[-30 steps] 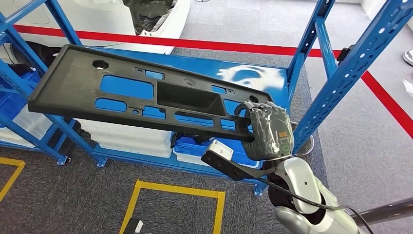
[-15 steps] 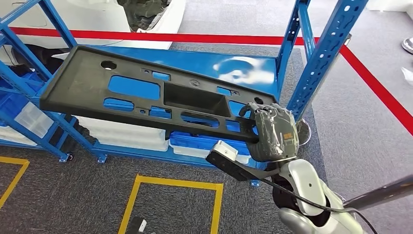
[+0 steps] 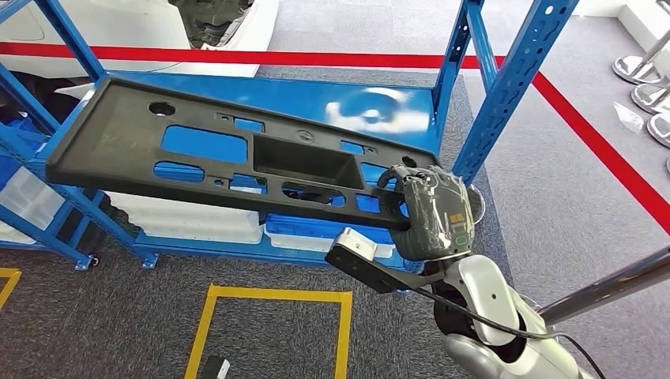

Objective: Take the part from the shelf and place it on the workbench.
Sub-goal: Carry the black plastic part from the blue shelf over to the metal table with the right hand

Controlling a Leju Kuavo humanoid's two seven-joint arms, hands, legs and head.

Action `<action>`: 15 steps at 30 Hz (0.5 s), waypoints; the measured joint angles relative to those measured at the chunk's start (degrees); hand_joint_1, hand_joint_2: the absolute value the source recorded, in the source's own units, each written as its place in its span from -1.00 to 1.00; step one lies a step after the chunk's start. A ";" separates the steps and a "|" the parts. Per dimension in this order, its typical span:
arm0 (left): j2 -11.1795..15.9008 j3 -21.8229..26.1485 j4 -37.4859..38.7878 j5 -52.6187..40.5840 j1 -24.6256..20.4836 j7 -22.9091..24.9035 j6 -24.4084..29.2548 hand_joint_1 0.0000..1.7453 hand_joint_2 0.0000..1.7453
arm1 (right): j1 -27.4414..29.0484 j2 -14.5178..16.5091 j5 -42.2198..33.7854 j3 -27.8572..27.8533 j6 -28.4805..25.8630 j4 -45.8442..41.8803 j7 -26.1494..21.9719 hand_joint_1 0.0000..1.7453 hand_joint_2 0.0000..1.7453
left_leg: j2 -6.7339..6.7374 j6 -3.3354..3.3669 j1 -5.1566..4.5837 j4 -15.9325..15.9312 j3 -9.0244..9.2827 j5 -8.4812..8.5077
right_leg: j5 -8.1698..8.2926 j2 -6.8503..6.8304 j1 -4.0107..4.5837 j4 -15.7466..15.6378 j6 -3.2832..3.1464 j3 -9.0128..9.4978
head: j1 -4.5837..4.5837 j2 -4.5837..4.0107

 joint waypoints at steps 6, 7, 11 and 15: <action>-0.05 0.00 -0.06 -0.12 0.04 0.00 -0.10 -1.00 1.00 | 0.33 -0.02 -0.43 0.02 -0.04 0.02 0.04 1.00 1.00 | 1.57 -0.09 0.05 1.23 -0.78 -0.35 | 0.67 -1.14 -0.25 4.34 0.55 -1.98 | 1.50 0.01; -0.05 0.00 -0.09 -0.13 0.02 0.00 -0.09 -1.00 1.00 | 0.32 -0.02 -0.49 0.02 -0.05 0.02 0.04 1.00 1.00 | 1.77 -0.34 -0.02 1.64 -0.86 -0.60 | 2.16 -1.94 -0.18 0.55 0.58 -0.15 | 1.76 0.01; -0.04 0.00 -0.12 -0.16 -0.06 0.00 -0.07 -1.00 1.00 | 0.34 -0.06 -0.71 -0.02 -0.17 0.02 0.04 1.00 1.00 | 2.53 -1.37 -0.47 2.67 -1.33 -0.97 | 3.39 -2.28 0.07 -4.12 -0.70 1.41 | 1.64 0.01; -0.04 0.00 -0.13 -0.18 -0.19 0.01 -0.01 -1.00 1.00 | 0.33 -0.11 -0.85 -0.05 -0.22 0.02 0.04 1.00 1.00 | 0.93 -2.67 -0.07 7.46 -3.16 -4.53 | 4.01 -1.18 -0.17 -4.40 -1.95 1.03 | 0.81 0.01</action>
